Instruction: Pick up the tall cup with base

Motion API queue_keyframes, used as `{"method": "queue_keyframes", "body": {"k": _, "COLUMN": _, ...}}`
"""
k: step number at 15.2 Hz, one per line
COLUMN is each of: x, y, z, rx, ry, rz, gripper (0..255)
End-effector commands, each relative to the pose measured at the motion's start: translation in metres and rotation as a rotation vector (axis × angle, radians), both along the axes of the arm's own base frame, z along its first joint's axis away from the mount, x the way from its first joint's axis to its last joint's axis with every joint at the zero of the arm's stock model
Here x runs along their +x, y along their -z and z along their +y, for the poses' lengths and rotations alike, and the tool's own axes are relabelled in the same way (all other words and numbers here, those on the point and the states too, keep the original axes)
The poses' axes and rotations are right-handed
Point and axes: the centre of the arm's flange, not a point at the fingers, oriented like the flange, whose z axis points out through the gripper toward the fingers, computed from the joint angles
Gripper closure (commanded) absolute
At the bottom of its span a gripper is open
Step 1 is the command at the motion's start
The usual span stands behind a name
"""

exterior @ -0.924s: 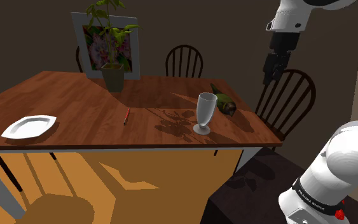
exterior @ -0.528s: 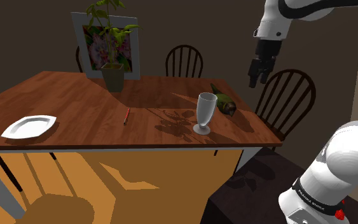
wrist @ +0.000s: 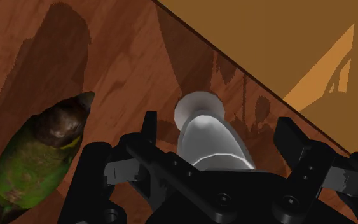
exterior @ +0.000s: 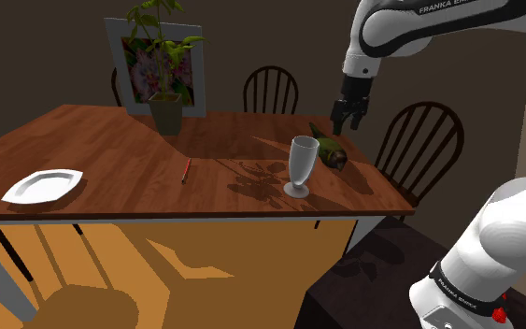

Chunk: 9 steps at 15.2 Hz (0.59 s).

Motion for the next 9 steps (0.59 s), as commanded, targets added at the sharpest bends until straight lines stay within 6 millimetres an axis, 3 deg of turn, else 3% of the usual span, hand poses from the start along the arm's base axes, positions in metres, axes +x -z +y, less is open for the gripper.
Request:
{"method": "queue_keyframes", "body": {"k": 1, "x": 0.021, "y": 0.013, "z": -0.002, "rx": -0.002, "ry": 0.007, "rz": -0.008, "gripper": 0}}
{"method": "queue_keyframes", "body": {"k": 9, "x": 0.108, "y": 0.066, "z": -0.013, "rx": -0.009, "ry": 0.035, "rz": -0.034, "gripper": 0}}
